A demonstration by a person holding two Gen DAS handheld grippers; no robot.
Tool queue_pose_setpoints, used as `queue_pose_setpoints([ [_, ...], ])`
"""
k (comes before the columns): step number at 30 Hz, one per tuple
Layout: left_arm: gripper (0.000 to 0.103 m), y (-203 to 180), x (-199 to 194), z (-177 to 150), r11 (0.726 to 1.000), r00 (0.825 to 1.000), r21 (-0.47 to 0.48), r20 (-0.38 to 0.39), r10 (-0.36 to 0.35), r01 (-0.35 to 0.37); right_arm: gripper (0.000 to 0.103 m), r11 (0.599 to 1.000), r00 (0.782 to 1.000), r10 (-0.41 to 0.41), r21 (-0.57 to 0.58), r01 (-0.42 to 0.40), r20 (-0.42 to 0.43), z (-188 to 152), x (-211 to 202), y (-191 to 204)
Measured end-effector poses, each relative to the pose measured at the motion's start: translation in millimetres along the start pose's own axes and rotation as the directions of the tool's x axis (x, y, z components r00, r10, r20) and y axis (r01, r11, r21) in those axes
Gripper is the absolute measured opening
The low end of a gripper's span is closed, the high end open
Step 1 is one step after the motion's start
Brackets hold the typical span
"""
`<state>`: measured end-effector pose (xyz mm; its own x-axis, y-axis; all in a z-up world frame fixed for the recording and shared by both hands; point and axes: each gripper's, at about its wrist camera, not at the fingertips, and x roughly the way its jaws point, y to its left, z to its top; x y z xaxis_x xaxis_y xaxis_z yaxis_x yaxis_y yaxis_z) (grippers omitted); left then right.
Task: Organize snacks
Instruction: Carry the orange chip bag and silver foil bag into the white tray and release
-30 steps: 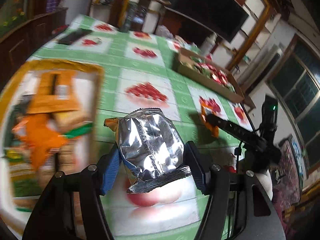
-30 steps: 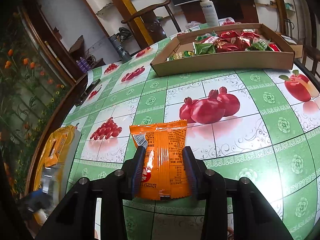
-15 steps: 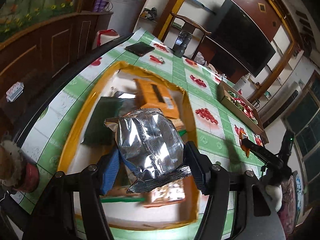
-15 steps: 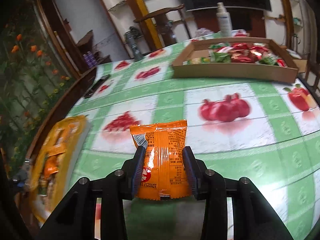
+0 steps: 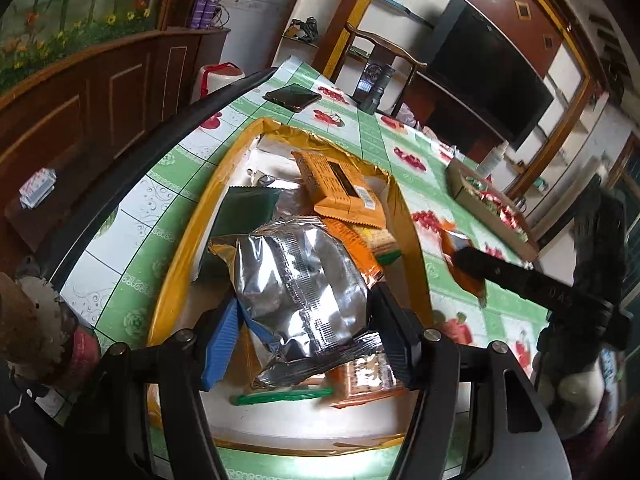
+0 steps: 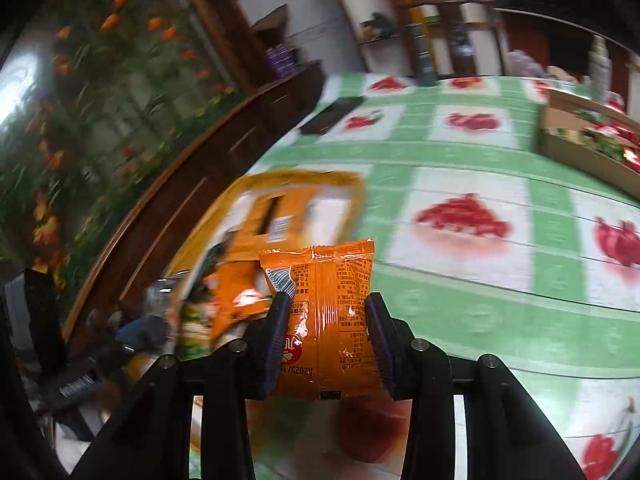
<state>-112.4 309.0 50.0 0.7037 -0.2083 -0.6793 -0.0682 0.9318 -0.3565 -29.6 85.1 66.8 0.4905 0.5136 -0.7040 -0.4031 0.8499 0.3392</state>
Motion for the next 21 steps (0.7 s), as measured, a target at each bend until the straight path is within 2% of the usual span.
queue_pose_setpoints([
  [3, 0.063, 2.3, 4.0, -0.5, 1.000, 1.000, 0.004, -0.005, -0.004, 0.004, 0.040, 0.999, 1.000, 0.008, -0.044, -0.009, -0.027, 3.5, 17.0, 23.8],
  [7, 0.063, 8.1, 6.1, 0.2, 1.000, 1.000, -0.010, -0.008, -0.016, 0.016, 0.040, 0.996, 0.999, -0.020, -0.088, 0.015, -0.049, 10.3, 43.6, 45.1],
  [14, 0.064, 12.5, 6.9, 1.5, 0.999, 0.999, -0.018, -0.020, -0.028, 0.028, 0.041, 0.993, 0.995, -0.070, -0.101, 0.063, -0.068, 22.3, 76.1, 52.7],
  [17, 0.065, 11.5, 5.0, 1.5, 0.999, 0.999, -0.021, -0.020, -0.033, 0.032, 0.044, 0.993, 0.994, -0.077, -0.096, 0.070, -0.072, 26.6, 82.6, 51.8],
  [19, 0.067, 9.9, 1.7, 1.7, 0.999, 0.999, -0.019, -0.015, -0.035, 0.034, 0.049, 0.995, 0.996, -0.049, -0.090, 0.043, -0.069, 27.0, 80.0, 52.7],
  [20, 0.068, 8.8, -0.3, 2.0, 0.999, 0.999, -0.016, -0.011, -0.033, 0.032, 0.052, 0.996, 0.998, -0.028, -0.085, 0.023, -0.057, 26.3, 74.3, 53.1],
  [21, 0.070, 7.6, -1.7, 2.5, 0.999, 1.000, -0.015, -0.008, -0.030, 0.030, 0.060, 0.996, 0.999, -0.018, -0.084, 0.014, -0.044, 25.9, 69.6, 54.2],
])
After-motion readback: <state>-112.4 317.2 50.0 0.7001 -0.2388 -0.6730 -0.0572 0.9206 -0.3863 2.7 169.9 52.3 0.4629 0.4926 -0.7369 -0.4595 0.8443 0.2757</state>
